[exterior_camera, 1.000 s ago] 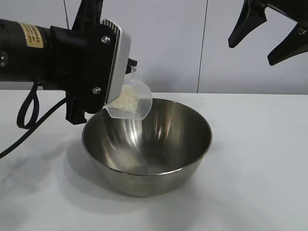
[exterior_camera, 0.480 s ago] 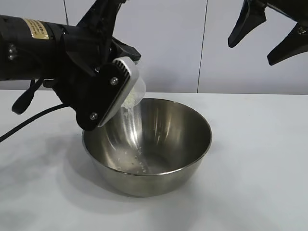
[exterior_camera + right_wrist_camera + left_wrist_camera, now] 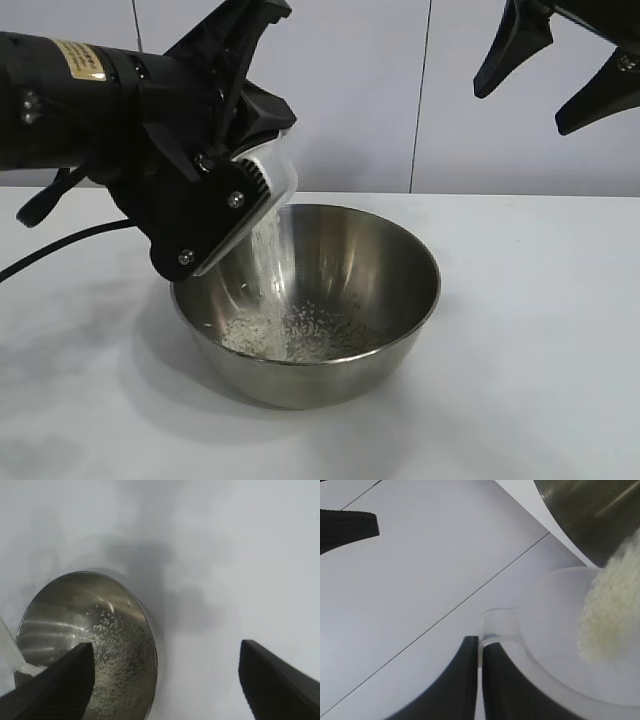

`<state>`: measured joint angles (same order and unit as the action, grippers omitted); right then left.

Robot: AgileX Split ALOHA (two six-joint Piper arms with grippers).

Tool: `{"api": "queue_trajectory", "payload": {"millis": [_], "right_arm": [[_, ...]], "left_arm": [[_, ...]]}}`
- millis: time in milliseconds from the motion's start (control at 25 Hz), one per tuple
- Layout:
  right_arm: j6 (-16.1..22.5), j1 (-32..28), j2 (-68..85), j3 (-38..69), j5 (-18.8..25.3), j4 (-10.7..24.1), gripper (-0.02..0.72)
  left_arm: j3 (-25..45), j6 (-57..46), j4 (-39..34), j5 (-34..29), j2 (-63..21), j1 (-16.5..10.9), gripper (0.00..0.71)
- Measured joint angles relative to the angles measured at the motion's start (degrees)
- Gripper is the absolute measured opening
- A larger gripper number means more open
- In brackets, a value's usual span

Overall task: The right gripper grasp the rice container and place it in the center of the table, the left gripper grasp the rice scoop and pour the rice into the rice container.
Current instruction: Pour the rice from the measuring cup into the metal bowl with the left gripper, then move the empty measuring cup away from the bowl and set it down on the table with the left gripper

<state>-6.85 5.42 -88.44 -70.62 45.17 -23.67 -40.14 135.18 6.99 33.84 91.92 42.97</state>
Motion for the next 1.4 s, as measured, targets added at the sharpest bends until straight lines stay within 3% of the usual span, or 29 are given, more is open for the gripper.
{"api": "queue_trajectory", "payload": {"millis": [800, 1040, 1240, 1400], "right_arm": [[0.0, 0.0, 0.0, 0.0, 0.0, -0.1, 0.545], [0.0, 0.0, 0.0, 0.0, 0.0, -0.1, 0.545], [0.0, 0.0, 0.0, 0.0, 0.0, -0.1, 0.545], [0.0, 0.0, 0.0, 0.0, 0.0, -0.1, 0.545]], "left_arm": [[0.0, 4.8, 5.0, 1.3, 0.0, 0.0, 0.01], [-1.0, -15.0, 7.1, 1.9, 0.0, 0.0, 0.01], [-5.3, -27.8, 20.5, 0.5, 0.0, -0.1, 0.01], [-7.5, -37.5, 26.9, -5.5, 0.0, -2.4, 0.01]]}}
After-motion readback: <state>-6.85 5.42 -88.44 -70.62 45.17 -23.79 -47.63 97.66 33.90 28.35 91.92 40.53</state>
